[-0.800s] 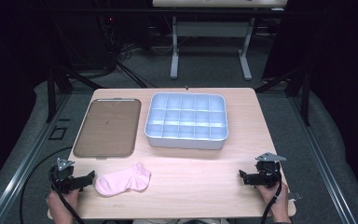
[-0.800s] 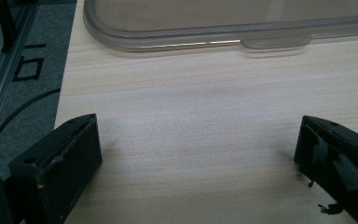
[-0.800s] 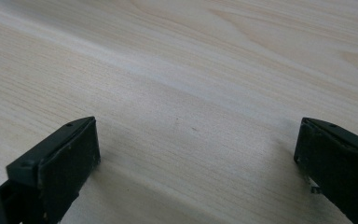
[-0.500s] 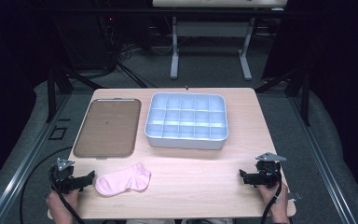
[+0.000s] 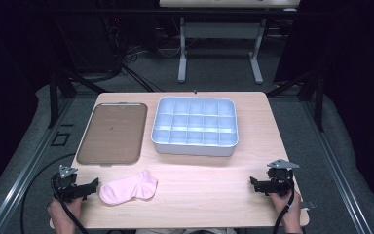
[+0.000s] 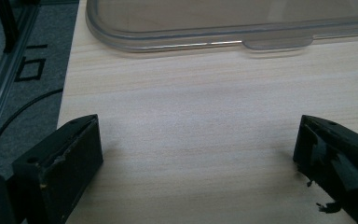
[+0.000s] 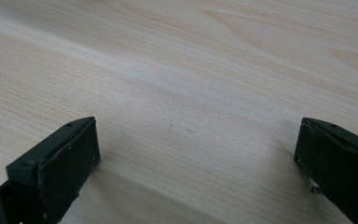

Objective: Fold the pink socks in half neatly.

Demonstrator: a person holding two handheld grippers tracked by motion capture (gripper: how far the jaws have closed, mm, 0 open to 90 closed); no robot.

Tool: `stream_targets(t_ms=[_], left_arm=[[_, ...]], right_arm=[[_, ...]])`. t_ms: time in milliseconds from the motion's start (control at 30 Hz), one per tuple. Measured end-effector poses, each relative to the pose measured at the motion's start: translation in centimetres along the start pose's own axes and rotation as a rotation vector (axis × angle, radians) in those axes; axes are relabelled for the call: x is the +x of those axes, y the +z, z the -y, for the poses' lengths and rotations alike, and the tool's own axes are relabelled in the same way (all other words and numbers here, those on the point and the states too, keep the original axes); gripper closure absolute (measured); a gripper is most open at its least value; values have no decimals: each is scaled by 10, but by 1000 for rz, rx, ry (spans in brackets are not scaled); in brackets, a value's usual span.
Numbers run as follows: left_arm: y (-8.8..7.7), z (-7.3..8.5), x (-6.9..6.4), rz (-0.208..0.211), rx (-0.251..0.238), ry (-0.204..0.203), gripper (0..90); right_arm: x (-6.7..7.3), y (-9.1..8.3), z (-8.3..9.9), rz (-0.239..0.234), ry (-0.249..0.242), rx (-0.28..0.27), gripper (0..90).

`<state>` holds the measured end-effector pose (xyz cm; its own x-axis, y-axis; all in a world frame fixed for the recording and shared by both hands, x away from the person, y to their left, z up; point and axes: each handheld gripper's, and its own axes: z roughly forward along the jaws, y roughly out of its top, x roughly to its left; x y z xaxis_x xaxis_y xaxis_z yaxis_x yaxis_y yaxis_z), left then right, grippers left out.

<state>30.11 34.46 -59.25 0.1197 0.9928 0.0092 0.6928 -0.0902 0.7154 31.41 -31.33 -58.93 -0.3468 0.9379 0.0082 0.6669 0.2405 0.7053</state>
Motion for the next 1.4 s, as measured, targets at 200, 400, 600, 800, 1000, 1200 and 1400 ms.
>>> stream_targets(t_ms=[200,400,600,800,1000,1200,1400], left_arm=[[-4,-2,2,20,6,7,33],[-20,-7,-2,56,-29,-4,0],[-39,-18,-17,109,-42,32,0],[-56,-27,-41,185,-35,72,0],[-58,-29,-64,261,20,89,0],[-53,-29,-85,294,62,124,69],[-40,-27,-102,312,104,147,141]], right_arm=[[0,0,0,8,6,-3,0],[0,0,1,9,6,-2,0],[0,-1,1,16,14,-5,0],[0,-1,1,17,14,-6,0],[0,-1,1,16,14,-6,0],[0,-1,1,16,14,-7,0],[0,-1,1,18,15,-6,0]])
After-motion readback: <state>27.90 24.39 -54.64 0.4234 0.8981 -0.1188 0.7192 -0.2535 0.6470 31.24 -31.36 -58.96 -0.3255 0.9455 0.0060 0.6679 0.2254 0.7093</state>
